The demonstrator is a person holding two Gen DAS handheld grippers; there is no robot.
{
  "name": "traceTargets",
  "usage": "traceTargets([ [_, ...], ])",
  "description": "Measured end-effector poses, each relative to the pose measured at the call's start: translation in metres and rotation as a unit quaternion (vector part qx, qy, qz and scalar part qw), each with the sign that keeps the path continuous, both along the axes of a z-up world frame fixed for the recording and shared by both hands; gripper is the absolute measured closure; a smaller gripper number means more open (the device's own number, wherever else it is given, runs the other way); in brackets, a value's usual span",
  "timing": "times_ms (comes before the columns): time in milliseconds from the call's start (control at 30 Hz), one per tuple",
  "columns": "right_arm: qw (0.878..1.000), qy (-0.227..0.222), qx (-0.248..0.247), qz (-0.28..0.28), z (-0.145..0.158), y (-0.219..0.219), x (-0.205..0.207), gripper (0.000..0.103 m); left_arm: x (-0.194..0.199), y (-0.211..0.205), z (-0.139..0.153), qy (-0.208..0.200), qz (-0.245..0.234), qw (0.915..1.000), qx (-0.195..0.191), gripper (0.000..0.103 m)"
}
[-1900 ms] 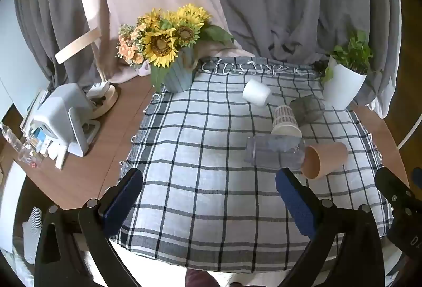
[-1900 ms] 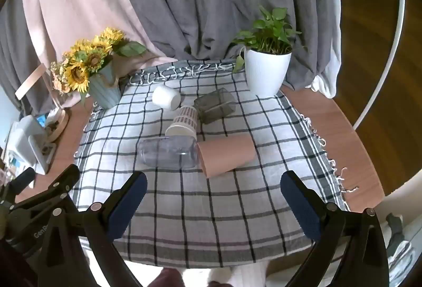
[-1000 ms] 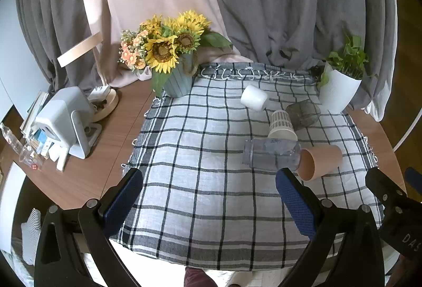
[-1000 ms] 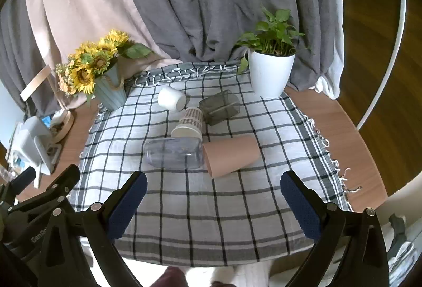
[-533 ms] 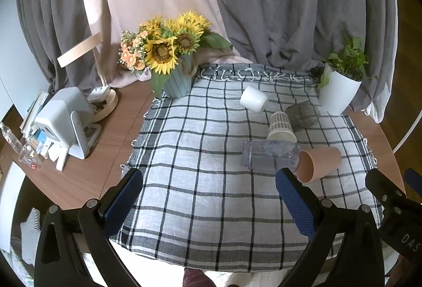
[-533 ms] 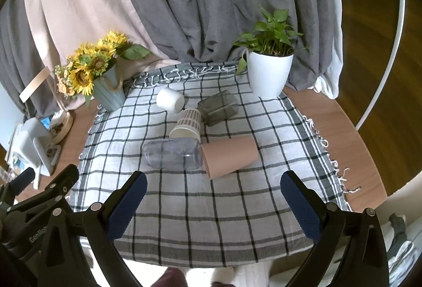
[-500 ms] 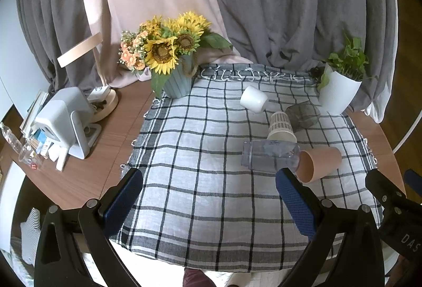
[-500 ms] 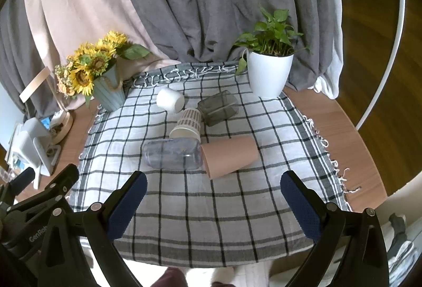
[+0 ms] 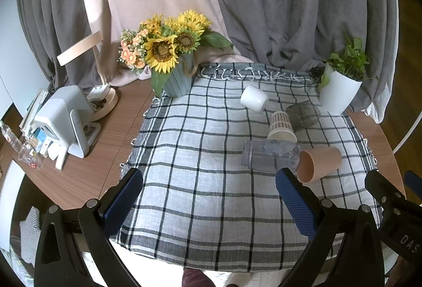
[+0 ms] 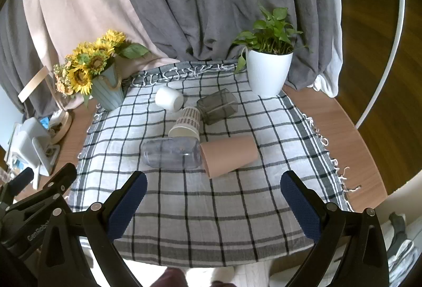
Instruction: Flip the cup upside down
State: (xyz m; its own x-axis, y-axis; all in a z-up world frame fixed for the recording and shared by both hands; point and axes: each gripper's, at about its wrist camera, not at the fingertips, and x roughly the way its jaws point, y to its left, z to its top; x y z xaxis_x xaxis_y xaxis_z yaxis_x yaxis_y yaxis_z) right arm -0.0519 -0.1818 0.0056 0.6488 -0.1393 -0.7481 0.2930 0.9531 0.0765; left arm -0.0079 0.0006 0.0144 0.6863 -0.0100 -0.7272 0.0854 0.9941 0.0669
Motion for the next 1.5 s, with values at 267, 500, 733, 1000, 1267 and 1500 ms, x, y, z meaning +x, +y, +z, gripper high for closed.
traceTargets([
  [267,1.000,0.000,0.001,0.000,0.000,0.000,0.001,0.001,0.001,0.000,0.000,0.000,0.000,1.0000,-0.001,0.000],
  [500,1.000,0.000,0.001,0.001,0.000,-0.001,0.000,0.001,0.002,0.001,0.000,0.001,-0.001,1.0000,-0.001,0.000],
  [733,1.000,0.000,0.001,0.001,-0.001,-0.001,0.000,0.001,0.001,0.002,0.000,0.001,-0.001,1.0000,-0.001,0.000],
  [1000,1.000,0.002,0.000,0.001,-0.003,-0.002,0.000,0.001,0.000,0.004,-0.003,0.004,0.002,1.0000,0.000,0.000],
  [1267,1.000,0.010,-0.001,0.006,-0.009,-0.002,0.006,0.001,0.012,0.005,-0.012,0.022,0.017,0.9996,0.000,0.000],
  [1500,0.998,0.032,0.006,0.047,-0.010,0.000,0.046,0.001,0.049,0.011,-0.025,0.053,0.050,0.9973,-0.003,0.000],
])
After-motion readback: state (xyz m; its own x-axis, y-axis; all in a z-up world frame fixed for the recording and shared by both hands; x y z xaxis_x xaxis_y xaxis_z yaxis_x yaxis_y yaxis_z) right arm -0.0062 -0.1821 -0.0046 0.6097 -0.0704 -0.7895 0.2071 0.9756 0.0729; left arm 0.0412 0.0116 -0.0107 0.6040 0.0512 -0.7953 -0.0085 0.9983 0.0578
